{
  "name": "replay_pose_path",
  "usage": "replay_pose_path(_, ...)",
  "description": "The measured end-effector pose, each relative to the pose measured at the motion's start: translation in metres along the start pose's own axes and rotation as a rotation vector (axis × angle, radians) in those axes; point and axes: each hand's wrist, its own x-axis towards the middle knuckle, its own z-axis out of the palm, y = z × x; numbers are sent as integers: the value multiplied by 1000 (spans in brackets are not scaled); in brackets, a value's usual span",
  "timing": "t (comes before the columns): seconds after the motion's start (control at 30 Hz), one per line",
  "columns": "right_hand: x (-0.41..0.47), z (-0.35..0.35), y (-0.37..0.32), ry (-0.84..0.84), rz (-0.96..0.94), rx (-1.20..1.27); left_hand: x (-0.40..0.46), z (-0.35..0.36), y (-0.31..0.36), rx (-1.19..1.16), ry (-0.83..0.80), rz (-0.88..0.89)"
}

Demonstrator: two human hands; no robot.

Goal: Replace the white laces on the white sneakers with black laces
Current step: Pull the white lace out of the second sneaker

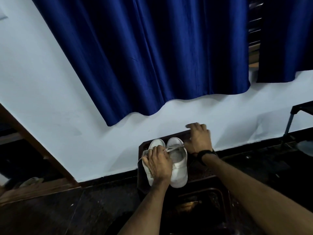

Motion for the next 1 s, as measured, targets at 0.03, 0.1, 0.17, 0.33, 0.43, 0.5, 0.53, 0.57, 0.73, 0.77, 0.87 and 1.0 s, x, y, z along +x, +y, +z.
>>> replay_pose_path(0.03, -3, 5, -5, -52, -152, 21, 0, 0, 0, 2, -2, -3)
replay_pose_path(0.1, -8, 17, -19, -212, -398, -138, 0, 1, -1, 5, -12, -11)
replay_pose_path(0.17, -13, 27, -32, -279, -530, -337, -1, 1, -2, -11, -12, -15)
replay_pose_path(0.33, -3, 26, -29, -177, -385, -342, -1, 4, -4, 7, 3, 5)
replay_pose_path(0.43, 10, 1, -14, 81, 15, -50, -1, 6, -5, 24, -12, -6)
replay_pose_path(0.5, 18, -15, 1, 127, 221, 49, -1, 6, -4, 28, -19, -3)
replay_pose_path(0.53, 21, -20, 7, 93, 250, -2, -1, 5, -4, 33, -25, 3)
replay_pose_path(0.57, 21, -23, 12, 43, 266, -51, -1, 5, -4, 40, -32, 17)
replay_pose_path(0.73, -5, -2, 3, -95, 230, 243, 12, 2, 1, 154, -199, 268)
replay_pose_path(0.77, -11, 5, -3, -150, 239, 312, 18, 1, 1, 182, -266, 333)
replay_pose_path(0.87, -34, 26, -17, -269, 241, 312, 35, 4, -2, 175, -495, 442)
replay_pose_path(1.0, -55, 42, -21, -74, 312, 456, 45, 3, 2, 142, -537, 517)
